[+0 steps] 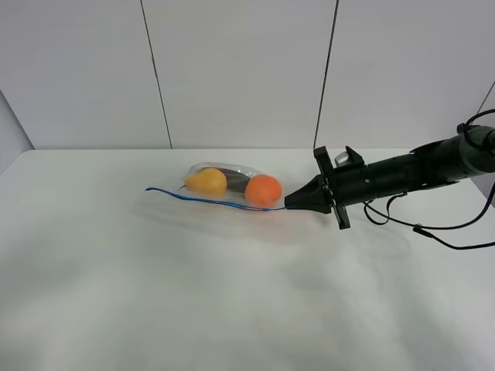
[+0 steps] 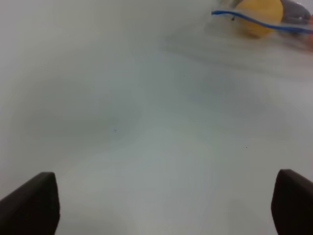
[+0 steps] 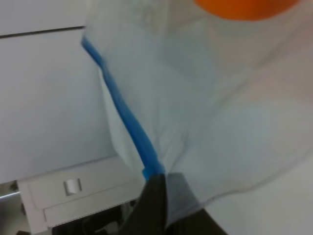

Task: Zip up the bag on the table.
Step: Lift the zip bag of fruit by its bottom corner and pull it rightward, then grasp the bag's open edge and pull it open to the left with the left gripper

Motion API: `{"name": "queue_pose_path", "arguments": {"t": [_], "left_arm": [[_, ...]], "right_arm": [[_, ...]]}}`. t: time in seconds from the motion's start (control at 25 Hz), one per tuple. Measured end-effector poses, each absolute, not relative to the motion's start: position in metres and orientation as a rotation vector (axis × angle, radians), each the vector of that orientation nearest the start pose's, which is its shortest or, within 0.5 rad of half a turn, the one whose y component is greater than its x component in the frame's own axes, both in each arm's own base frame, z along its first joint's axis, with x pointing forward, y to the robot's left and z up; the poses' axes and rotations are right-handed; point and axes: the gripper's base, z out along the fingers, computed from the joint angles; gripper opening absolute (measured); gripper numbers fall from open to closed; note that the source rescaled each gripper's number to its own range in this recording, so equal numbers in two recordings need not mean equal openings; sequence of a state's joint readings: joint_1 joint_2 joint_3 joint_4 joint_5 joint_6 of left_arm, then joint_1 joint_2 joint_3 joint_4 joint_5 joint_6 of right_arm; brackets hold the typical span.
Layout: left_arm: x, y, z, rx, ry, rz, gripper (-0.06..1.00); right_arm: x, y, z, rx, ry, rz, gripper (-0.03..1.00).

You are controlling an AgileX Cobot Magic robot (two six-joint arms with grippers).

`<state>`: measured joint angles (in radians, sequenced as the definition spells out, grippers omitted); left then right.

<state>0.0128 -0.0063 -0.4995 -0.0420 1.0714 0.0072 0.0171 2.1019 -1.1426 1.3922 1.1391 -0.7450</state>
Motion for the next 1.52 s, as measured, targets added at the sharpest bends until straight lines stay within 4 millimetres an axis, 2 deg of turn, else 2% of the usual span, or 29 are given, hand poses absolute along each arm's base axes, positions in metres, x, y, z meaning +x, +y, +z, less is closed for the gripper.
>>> {"name": "queue_pose_path", "arguments": {"t": [0.8,0.96,1.12,1.28,1.4,1.52], "left_arm": [[-0.006,-0.003,0.277,-0.004,2.034,-0.038,1.00],[0.001,-0.003,0.297,-0.005,2.018,-0.038,1.00],[0.027,-0.003,0.337,-0.002,2.014,-0.038,1.00],[0.072,-0.002,0.377,0.038,2.027,-0.012,1.00],[0.113,-0.002,0.395,0.137,2.058,0.037,1.00],[0.154,-0.004,0.402,0.293,2.076,0.098,1.00]], "right_arm": [[0.366,0.088,0.131,0.224,2.586,1.656,0.00],[0.366,0.088,0.131,0.224,2.586,1.656,0.00],[0.366,0.088,0.131,0.224,2.586,1.656,0.00],[0.366,0.088,0.131,0.225,2.586,1.655,0.00],[0.366,0.088,0.131,0.225,2.586,1.655,0.00],[0.366,0.088,0.131,0.225,2.586,1.655,0.00]]}}
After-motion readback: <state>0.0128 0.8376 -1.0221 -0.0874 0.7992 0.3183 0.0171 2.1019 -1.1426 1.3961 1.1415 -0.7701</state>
